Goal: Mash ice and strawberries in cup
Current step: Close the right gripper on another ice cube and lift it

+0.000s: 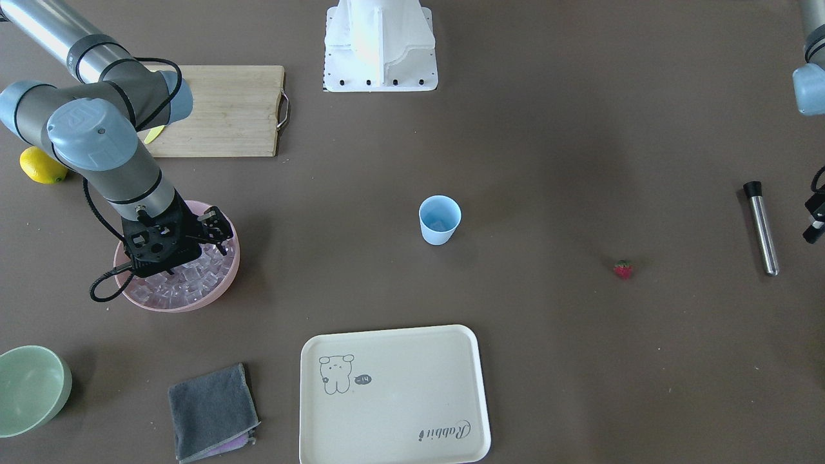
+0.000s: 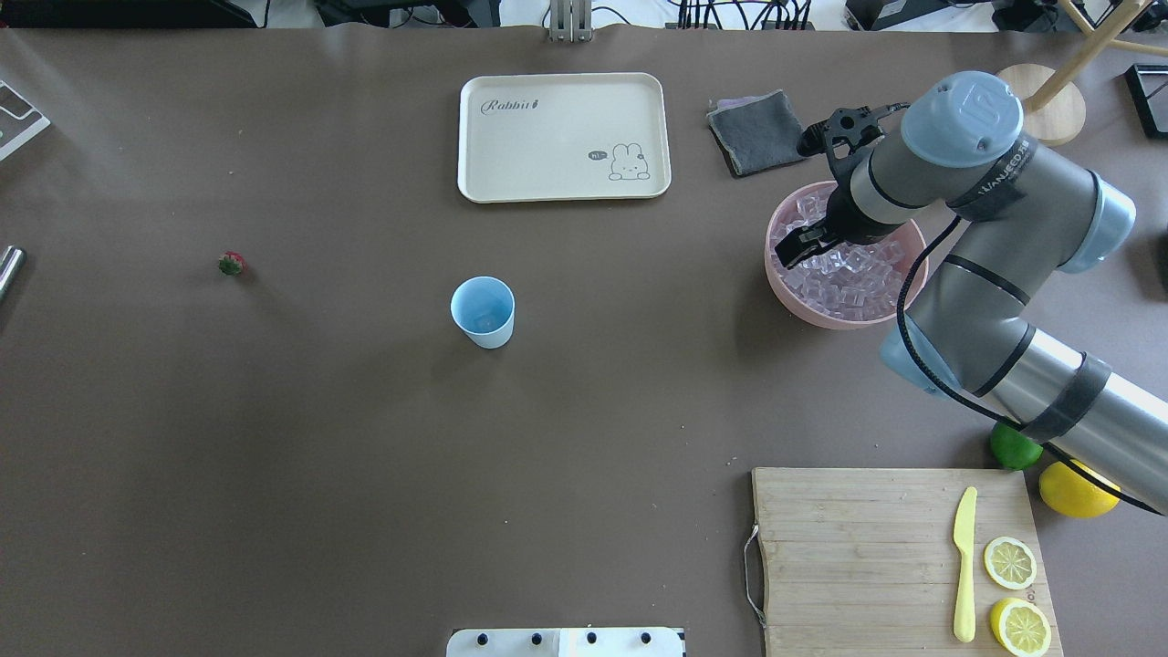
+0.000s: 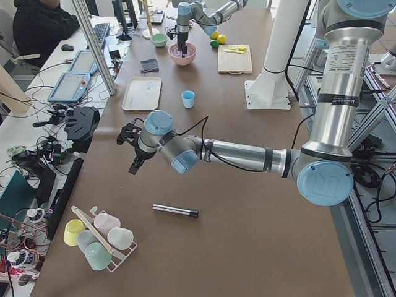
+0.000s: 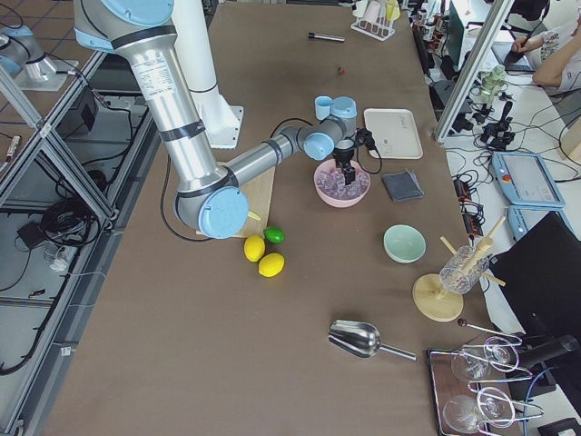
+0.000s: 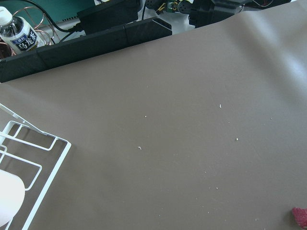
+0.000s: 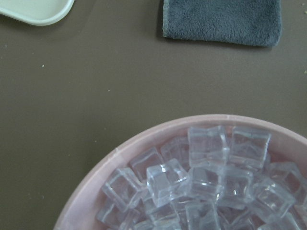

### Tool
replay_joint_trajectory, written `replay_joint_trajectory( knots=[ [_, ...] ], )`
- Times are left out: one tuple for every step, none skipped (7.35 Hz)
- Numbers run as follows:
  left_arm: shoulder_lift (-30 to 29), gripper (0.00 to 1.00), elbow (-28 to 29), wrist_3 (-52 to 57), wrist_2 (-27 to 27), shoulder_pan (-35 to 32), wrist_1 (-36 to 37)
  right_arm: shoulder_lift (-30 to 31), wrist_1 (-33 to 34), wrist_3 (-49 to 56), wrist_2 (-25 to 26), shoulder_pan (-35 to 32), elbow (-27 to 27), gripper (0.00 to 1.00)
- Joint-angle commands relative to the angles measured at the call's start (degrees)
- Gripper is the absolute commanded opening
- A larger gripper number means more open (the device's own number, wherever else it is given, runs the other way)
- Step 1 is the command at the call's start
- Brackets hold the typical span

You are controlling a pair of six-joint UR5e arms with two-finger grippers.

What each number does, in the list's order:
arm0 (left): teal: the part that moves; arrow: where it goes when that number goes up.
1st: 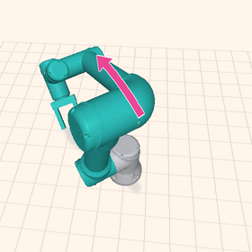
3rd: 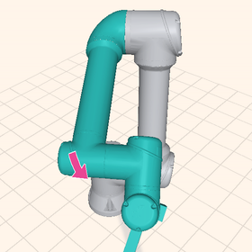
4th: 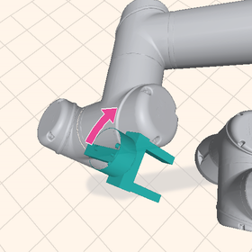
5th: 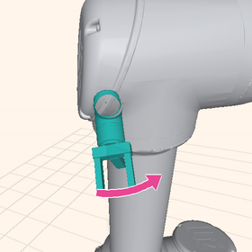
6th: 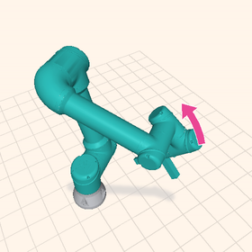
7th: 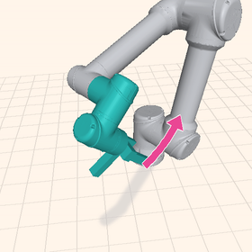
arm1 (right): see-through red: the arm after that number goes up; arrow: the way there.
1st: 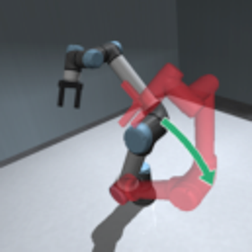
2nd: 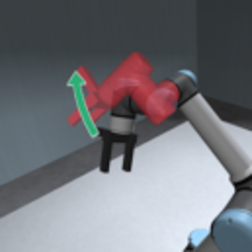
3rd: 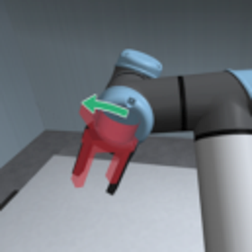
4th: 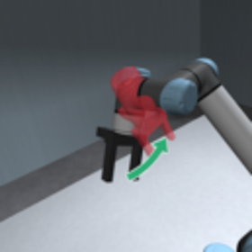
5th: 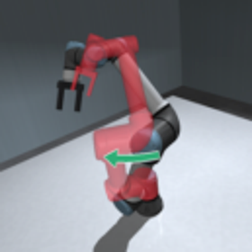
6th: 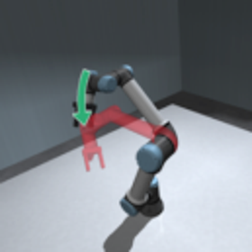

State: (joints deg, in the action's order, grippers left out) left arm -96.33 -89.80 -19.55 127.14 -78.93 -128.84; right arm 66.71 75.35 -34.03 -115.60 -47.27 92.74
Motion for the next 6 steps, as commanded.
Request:
replay_joint_trajectory(
  knots=[
    [0.09, 0.98, -0.03, 0.04, -0.13, 0.01, -0.01, -0.09, -0.38, 0.19, -0.24, -0.01, -0.01, 0.76],
    [0.00, 0.98, -0.03, 0.04, -0.13, 0.01, -0.10, -0.09, -0.38, 0.19, -0.32, -0.01, -0.01, 0.74],
    [0.00, 0.98, -0.03, -0.05, -0.13, 0.01, -0.10, 0.00, -0.38, 0.45, -0.41, -0.36, -0.01, 0.72],
    [0.09, 0.98, -0.29, -0.05, -0.13, 0.01, -0.10, 0.17, -0.29, 0.71, -2.15, -1.50, -0.19, 0.70],
    [0.26, 0.98, -0.55, -0.05, -0.13, 0.01, -0.18, 0.18, -0.29, 2.11, -4.08, -2.29, -0.28, 0.70],
    [0.44, 0.98, -0.64, -0.05, -0.13, 0.01, -0.71, 0.44, -0.37, 2.30, -4.19, -2.30, -0.28, 0.70]
  ],
)
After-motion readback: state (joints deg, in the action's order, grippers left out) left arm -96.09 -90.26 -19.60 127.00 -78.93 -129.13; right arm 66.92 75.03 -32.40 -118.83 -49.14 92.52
